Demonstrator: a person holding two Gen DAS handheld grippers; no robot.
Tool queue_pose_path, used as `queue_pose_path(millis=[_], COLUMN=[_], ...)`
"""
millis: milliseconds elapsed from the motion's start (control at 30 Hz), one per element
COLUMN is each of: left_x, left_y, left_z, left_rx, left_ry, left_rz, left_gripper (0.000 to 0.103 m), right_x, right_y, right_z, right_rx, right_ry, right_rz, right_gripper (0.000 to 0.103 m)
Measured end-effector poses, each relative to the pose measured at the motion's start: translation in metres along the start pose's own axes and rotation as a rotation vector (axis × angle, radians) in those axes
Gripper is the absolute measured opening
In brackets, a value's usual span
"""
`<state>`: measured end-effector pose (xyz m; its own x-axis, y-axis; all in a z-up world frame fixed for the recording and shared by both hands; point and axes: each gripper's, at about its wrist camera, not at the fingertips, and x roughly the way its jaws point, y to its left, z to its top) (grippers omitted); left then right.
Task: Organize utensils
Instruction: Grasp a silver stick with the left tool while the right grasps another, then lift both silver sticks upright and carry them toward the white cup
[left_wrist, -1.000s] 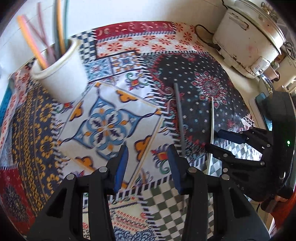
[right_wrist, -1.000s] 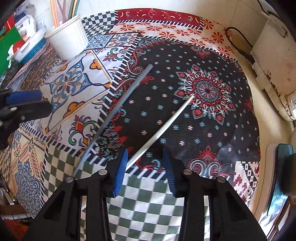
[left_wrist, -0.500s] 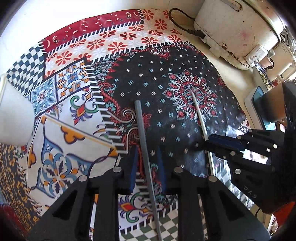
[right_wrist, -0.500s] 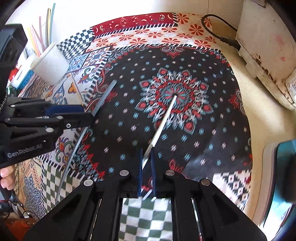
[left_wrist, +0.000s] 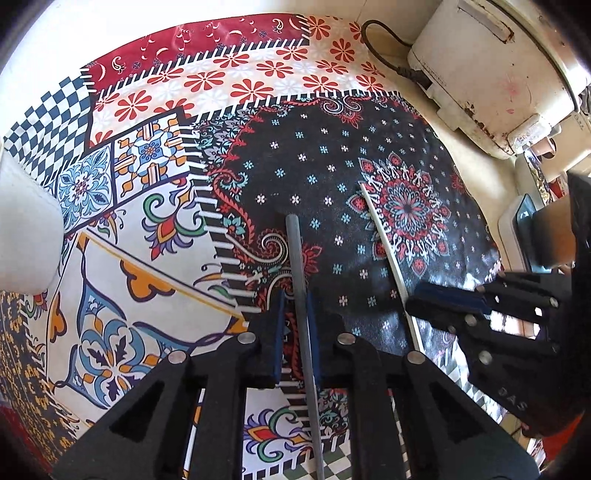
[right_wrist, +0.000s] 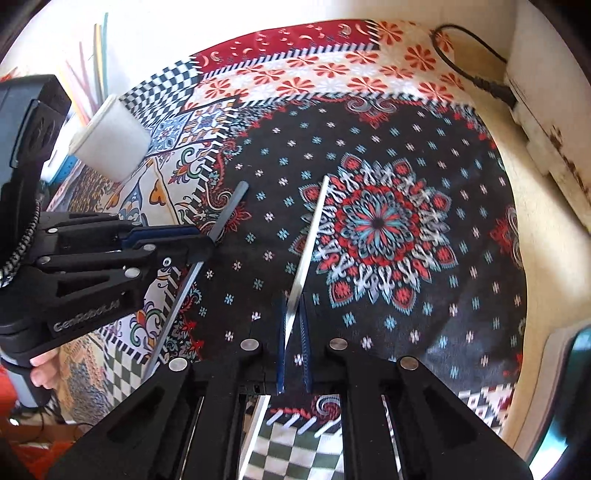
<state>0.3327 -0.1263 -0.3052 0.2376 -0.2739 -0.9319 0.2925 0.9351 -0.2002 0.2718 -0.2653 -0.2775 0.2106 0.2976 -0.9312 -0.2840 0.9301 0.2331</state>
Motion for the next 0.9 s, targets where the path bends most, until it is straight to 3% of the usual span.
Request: queue_pose_path(millis=[100,333,600,900], left_x=[0.003,0.005,-0.005,-0.014], left_y=[0.0,-0.002,0.015,0.021], left_z=[0.005,0.01,-0.014,-0.042], left_rx=[-0.024,-0.038,-0.086,-0.072], left_ry=[-0.012,-0.017,0.02,0.039], left_rz=[0.01,0.024,-0.015,-0.032], left_gripper=[0.012,0.006,0.005,0.005], right_x=[-0.007,-0.012,-0.018,-0.017], right_y=[-0.001,0.005,0.011,0.029], right_z=[-0.011,-0.031,-0.055,-0.065], right_rx=[0.032,0.039,0.032,-0.055], right_ry=[0.006,0.019,0.039,-0.008], right_rz=[-0.014,-0.048,-0.041,-0.152], right_gripper=[0.008,0.025,0.026,0.027])
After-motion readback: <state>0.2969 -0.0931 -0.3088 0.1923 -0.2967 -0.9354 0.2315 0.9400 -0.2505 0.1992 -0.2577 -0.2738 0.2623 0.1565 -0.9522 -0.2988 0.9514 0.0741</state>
